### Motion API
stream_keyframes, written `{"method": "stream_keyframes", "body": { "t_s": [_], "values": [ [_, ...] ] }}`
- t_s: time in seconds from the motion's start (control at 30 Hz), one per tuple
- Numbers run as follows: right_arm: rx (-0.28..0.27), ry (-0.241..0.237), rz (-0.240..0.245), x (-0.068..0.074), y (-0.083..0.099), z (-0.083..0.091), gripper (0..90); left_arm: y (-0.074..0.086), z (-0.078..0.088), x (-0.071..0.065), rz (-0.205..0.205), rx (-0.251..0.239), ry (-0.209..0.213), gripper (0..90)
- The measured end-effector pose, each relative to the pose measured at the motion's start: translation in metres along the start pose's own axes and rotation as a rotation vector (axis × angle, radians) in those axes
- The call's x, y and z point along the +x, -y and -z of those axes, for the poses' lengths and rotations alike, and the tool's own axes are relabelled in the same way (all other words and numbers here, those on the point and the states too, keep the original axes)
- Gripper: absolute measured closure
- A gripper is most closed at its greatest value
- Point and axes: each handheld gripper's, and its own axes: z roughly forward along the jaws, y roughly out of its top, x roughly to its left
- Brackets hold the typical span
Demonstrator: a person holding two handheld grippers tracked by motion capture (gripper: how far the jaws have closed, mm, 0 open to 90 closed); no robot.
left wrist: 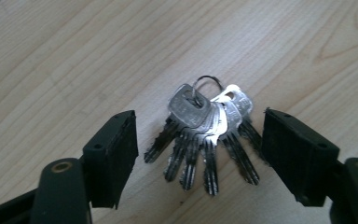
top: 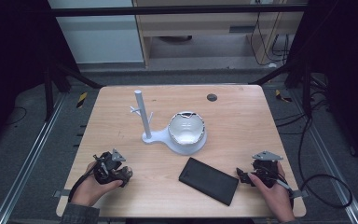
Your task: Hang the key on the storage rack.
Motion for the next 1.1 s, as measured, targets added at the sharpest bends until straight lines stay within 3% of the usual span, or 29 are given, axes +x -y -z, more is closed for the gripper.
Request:
{"method": "stream_keyframes", "body": {
  "t_s": [0.2, 0.33, 0.57, 0.7, 1.0, 1.1],
  "values": [
    [0.000, 0.001, 0.000, 0.0001, 0.0001, 0.0001, 0.4, 0.0016, -0.0003, 0.0021, 0.013, 0.007, 0.014, 46.4],
    [0.000, 0.000, 0.000, 0.0002, 0.0002, 0.0002, 0.4, 0.0050, -0.0040, 0.0066, 0.050, 0.006, 0.019, 56.1],
    [0.000, 0.000, -0.001, 0.0003, 0.0002, 0.0002, 0.4, 0.0071, -0.0036, 0.0086, 0.053, 0.015, 0.059, 71.6],
    [0.000, 0.000, -0.001, 0.0002, 0.0002, 0.0002, 0.4, 0.0058, -0.0025, 0.0074, 0.039, 0.044, 0.052, 79.5],
    [0.001, -0.001, -0.001, 0.0004, 0.0002, 0.0002, 0.4, 0.0011, 0.0022, 0.0039, 0.023, 0.045, 0.012, 84.0],
    [0.001, 0.000, -0.002, 0.0006, 0.0000, 0.0000, 0.4, 0.0015, 0.0022, 0.0036, 0.009, 0.056, 0.019, 84.2]
  ]
}}
